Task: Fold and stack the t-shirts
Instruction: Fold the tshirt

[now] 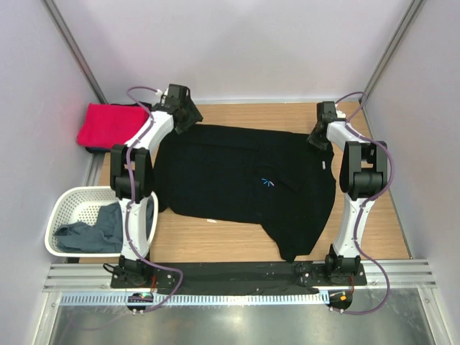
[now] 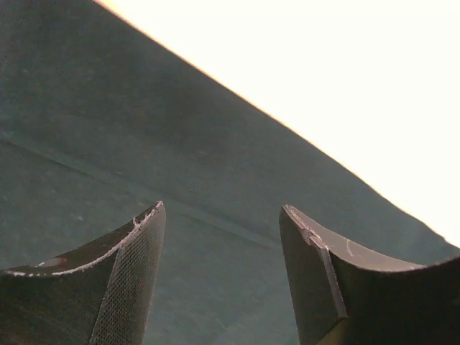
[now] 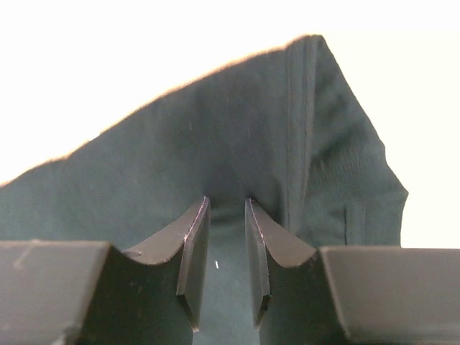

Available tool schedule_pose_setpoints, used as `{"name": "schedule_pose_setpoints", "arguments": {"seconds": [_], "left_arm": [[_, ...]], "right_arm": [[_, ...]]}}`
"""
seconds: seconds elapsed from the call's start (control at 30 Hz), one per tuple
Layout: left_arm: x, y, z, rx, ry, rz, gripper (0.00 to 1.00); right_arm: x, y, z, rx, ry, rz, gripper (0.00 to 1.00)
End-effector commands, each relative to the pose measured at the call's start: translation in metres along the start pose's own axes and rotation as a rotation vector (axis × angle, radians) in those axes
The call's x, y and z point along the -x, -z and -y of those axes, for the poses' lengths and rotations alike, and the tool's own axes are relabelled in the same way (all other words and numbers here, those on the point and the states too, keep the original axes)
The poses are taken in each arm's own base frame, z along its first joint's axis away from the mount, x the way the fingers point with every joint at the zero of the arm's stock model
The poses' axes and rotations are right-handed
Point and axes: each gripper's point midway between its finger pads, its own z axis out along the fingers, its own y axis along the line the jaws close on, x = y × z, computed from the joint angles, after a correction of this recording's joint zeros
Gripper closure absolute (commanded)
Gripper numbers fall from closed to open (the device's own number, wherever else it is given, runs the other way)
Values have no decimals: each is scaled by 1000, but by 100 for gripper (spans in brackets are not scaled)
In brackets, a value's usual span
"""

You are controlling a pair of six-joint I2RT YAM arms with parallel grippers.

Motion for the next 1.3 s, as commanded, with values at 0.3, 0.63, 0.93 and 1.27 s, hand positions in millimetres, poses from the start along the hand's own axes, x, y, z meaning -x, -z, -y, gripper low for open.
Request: {"name": "schedule_pose_setpoints", "arguments": {"seconds": [0.3,0.63,0.93,1.27], "left_arm": [[-5,-50,-30,60,-31,-32,34],[-15,-81,-45,89,32,-69,37],[-6,-85,-35,56,47,-58,39],[73,61,23,-119,-152,123,22]], "right_arm": [[29,-61,40,-187,74,-20,68],[60,-91,13,-27,90,-13,68],[89,-82,-9,41,115,40,67],[188,113,-43,232,101,345,4]]}}
